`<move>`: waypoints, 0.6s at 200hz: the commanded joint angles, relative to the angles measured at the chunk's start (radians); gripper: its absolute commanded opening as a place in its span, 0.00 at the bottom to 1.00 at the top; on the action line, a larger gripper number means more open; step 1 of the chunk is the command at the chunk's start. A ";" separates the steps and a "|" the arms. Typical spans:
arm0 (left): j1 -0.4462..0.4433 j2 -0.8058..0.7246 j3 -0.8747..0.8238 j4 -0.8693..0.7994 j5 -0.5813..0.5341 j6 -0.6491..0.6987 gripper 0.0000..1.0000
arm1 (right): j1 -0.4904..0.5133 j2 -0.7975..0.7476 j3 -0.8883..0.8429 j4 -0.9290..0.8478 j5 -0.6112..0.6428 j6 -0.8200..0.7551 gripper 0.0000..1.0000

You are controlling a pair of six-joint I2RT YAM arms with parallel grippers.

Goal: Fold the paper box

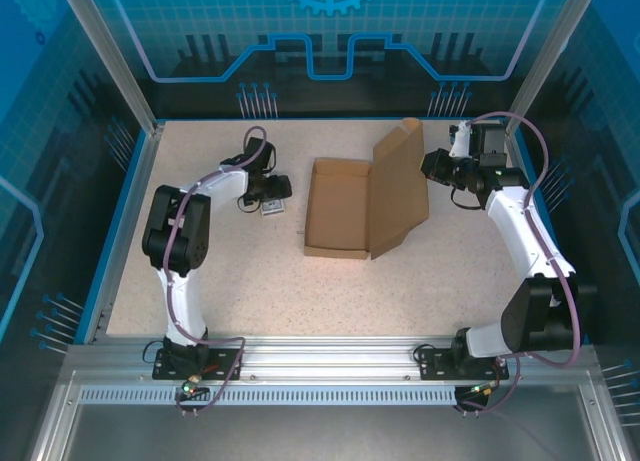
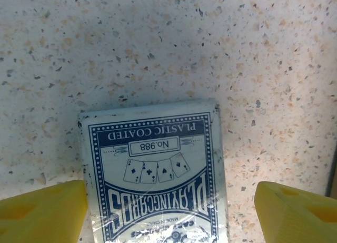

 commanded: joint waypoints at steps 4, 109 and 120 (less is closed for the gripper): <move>-0.014 0.035 0.046 -0.086 -0.080 0.072 0.85 | -0.010 -0.001 -0.020 0.014 -0.031 -0.012 0.10; -0.022 0.085 0.092 -0.110 -0.076 0.081 0.75 | -0.009 -0.009 -0.034 0.021 -0.040 -0.010 0.10; -0.024 0.082 0.093 -0.110 -0.078 0.084 0.72 | -0.009 -0.009 -0.032 0.022 -0.041 -0.011 0.10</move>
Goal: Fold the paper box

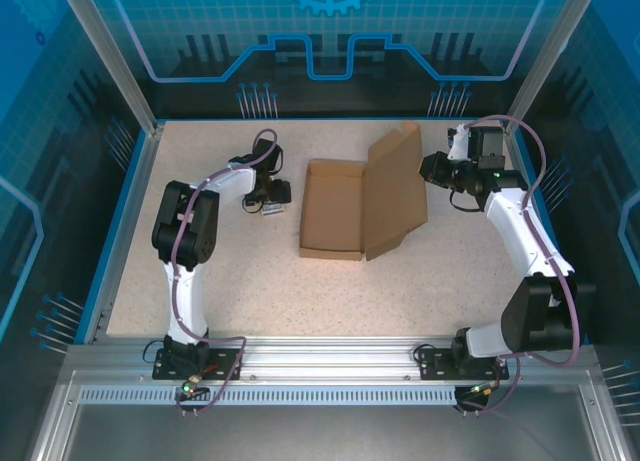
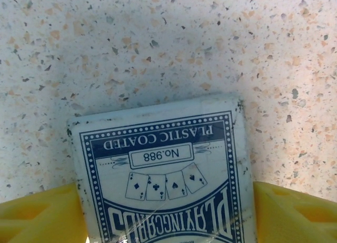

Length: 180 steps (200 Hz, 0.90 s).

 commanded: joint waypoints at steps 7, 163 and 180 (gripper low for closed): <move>-0.006 0.005 0.025 -0.038 -0.017 0.018 0.71 | -0.009 -0.009 -0.006 0.006 -0.024 -0.009 0.10; -0.328 -0.183 0.082 -0.080 -0.024 -0.039 0.62 | 0.001 -0.013 -0.003 0.006 -0.028 -0.013 0.10; -0.347 -0.124 0.131 -0.099 -0.032 -0.036 0.62 | 0.000 -0.015 -0.004 0.004 -0.026 -0.013 0.10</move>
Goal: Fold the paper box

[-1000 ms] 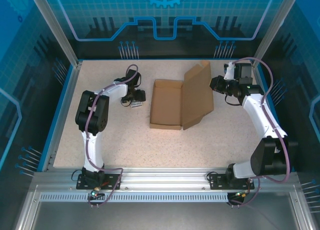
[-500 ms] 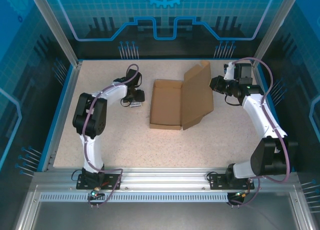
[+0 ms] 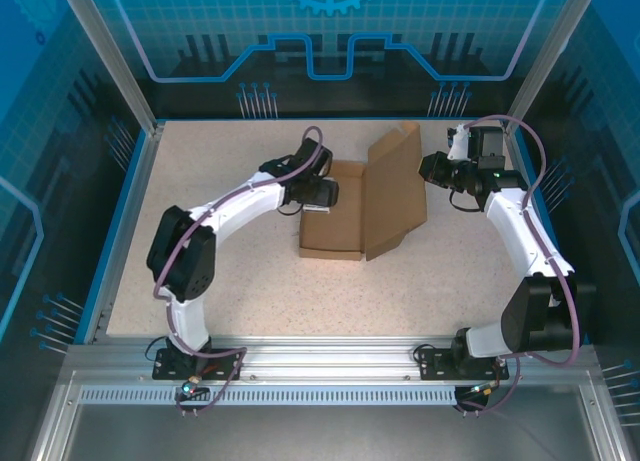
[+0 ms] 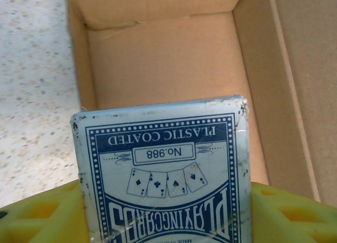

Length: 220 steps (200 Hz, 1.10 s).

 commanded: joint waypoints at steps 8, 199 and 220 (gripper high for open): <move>-0.024 0.103 0.100 -0.064 -0.014 -0.007 0.62 | -0.001 -0.014 -0.004 0.002 -0.021 -0.014 0.10; -0.031 0.250 0.241 -0.122 0.000 0.023 0.80 | 0.010 -0.009 0.012 -0.005 -0.016 -0.027 0.10; -0.028 0.209 0.230 -0.120 0.010 0.027 0.81 | 0.010 -0.004 0.028 -0.018 -0.002 -0.043 0.10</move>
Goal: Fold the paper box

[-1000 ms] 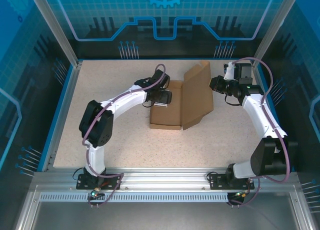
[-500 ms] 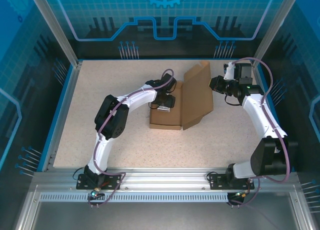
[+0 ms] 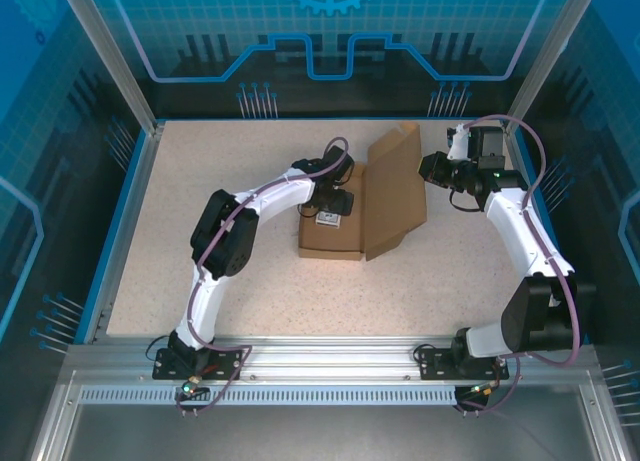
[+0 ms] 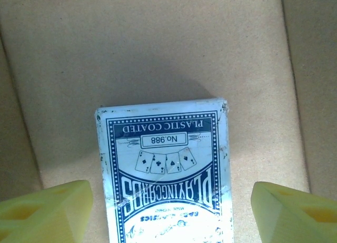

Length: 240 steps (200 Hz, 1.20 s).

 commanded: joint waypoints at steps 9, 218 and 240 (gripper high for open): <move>-0.005 -0.107 0.000 -0.012 0.018 0.023 0.81 | 0.008 -0.002 0.038 -0.027 0.010 -0.042 0.10; 0.345 -0.290 -0.280 0.290 0.239 -0.049 0.83 | 0.142 0.419 0.705 -0.305 0.162 -0.254 0.54; 0.378 -0.199 -0.199 0.286 0.315 -0.030 0.84 | 0.145 0.334 0.643 -0.292 0.218 -0.270 0.63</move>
